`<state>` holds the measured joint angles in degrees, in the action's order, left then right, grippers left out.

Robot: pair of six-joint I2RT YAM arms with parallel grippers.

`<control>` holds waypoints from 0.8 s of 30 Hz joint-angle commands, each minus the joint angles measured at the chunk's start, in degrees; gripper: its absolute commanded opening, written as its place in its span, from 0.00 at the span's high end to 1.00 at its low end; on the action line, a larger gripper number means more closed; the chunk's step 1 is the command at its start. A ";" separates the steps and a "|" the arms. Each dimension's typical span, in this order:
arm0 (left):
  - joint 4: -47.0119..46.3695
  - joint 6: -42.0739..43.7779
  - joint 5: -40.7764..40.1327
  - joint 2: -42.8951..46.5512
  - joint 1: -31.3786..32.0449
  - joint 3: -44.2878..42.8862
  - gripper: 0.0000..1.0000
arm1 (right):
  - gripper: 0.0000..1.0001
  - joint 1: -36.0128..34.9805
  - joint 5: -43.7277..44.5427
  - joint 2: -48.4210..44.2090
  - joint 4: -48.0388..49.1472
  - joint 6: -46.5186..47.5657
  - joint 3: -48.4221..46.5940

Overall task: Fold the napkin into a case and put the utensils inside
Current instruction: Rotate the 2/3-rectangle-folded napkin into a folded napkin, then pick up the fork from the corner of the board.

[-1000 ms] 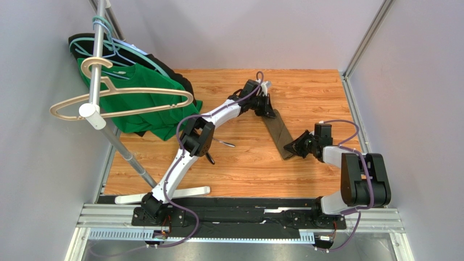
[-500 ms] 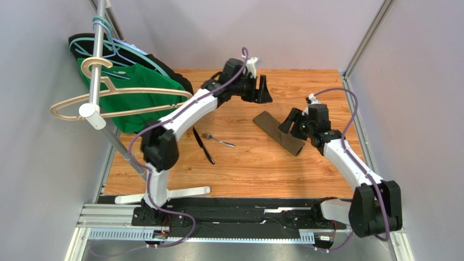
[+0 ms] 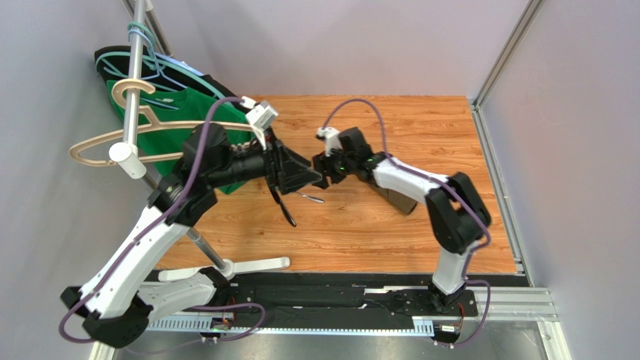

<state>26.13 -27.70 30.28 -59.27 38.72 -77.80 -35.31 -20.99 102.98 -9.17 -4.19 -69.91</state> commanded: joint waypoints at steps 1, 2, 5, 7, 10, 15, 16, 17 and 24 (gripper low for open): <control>3.75 0.46 4.61 4.06 0.04 4.93 0.30 | 0.35 -5.11 0.86 10.54 -4.71 11.12 -13.04; 3.23 0.37 4.96 6.07 0.04 5.90 0.30 | 0.35 -6.95 2.78 12.23 -6.54 12.61 -16.80; 3.84 0.98 4.26 9.33 0.13 7.92 0.30 | 0.35 -9.85 6.31 18.91 -10.41 14.73 -24.01; 4.45 1.25 4.87 10.22 0.04 8.10 0.30 | 0.35 -11.00 8.42 23.12 -13.75 15.61 -27.11; 5.07 1.69 5.31 11.27 0.04 8.10 0.30 | 0.35 -12.41 10.97 26.30 -15.87 16.75 -32.12; 5.77 2.30 5.40 12.33 0.04 7.66 0.30 | 0.40 -13.12 15.35 30.79 -20.01 16.49 -35.82; 6.04 2.22 5.31 12.51 0.04 7.66 0.30 | 0.45 -13.38 16.67 31.05 -20.88 16.32 -36.17; 6.21 2.39 5.14 12.59 0.04 7.49 0.30 | 0.48 -13.56 17.56 31.23 -21.06 16.23 -35.74; 6.83 2.92 4.00 12.25 0.04 6.61 0.30 | 0.93 -12.77 21.80 25.18 -14.22 12.89 -24.41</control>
<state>32.47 -26.22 34.61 -46.76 38.72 -69.41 -48.62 -2.92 130.58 -23.31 9.69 -100.71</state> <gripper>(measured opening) 0.697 0.194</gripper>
